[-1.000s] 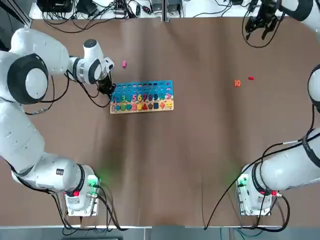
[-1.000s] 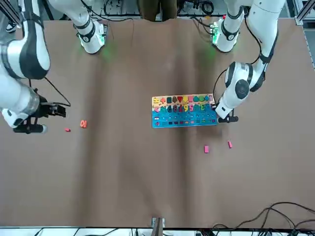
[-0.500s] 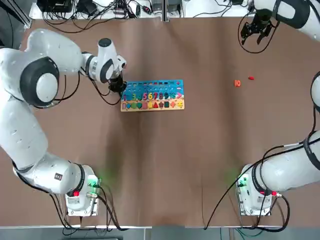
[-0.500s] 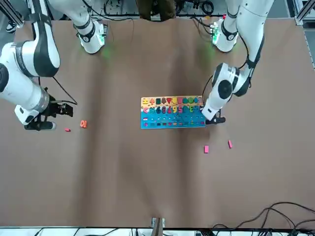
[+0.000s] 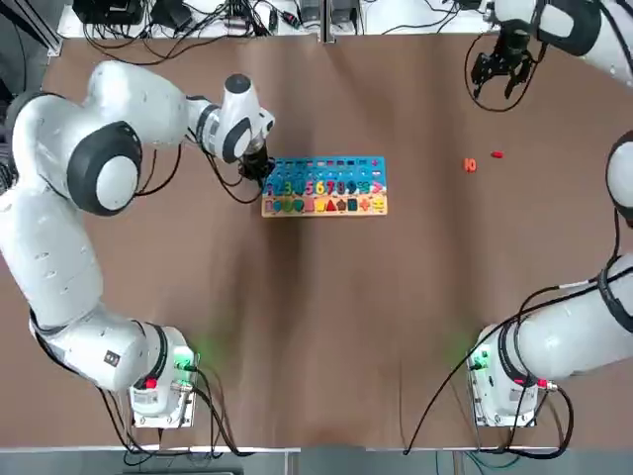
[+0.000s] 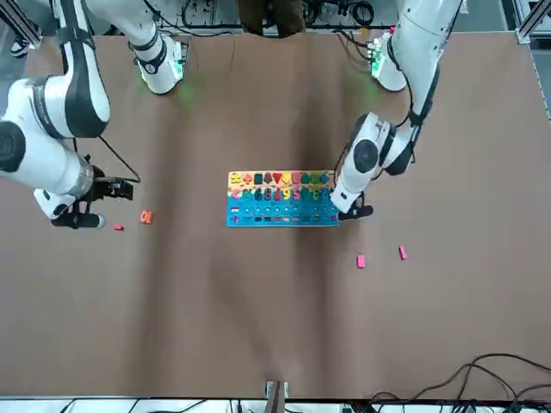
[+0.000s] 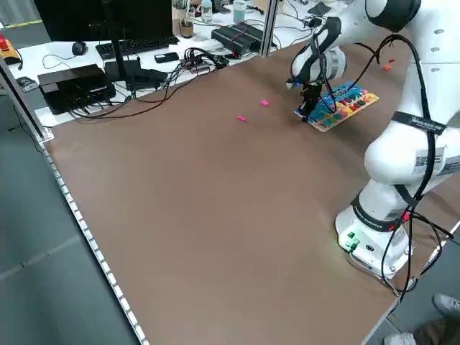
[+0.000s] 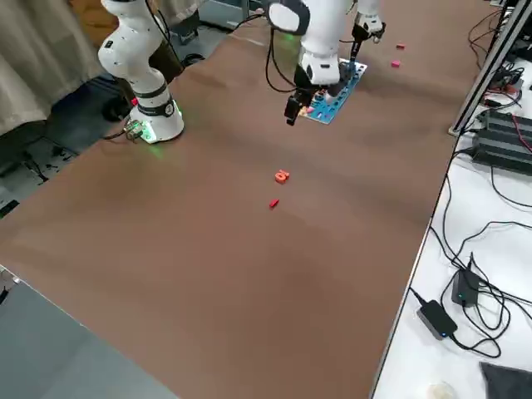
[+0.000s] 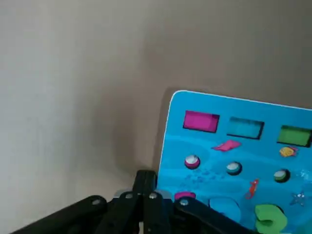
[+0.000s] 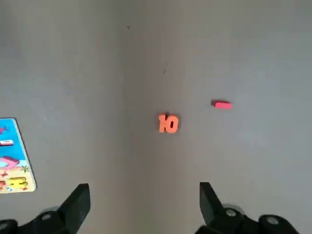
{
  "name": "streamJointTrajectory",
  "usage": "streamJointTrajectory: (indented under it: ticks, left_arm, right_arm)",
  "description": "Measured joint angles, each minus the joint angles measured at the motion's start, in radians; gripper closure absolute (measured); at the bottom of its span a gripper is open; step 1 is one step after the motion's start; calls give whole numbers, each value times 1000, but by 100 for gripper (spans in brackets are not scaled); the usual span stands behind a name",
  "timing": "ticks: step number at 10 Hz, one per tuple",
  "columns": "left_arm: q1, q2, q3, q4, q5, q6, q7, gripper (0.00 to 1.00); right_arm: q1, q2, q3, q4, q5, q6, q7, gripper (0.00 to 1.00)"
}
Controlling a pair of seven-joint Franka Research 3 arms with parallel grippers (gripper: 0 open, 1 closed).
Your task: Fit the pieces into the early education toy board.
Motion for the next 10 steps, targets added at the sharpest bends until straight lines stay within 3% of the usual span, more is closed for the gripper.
streamJointTrajectory:
  ticks: [2,8,10]
  left_arm:
    - [-52,33,3,56,0,-7,-65,99]
    - [-175,116,7,194,1,-16,-201,99]
    - [-198,139,3,233,1,-18,-226,99]
  right_arm:
    - [-4,24,-2,-19,14,64,7,1]
    - [-15,32,-3,-254,19,420,8,1]
    - [-17,40,-4,-315,19,509,8,8]
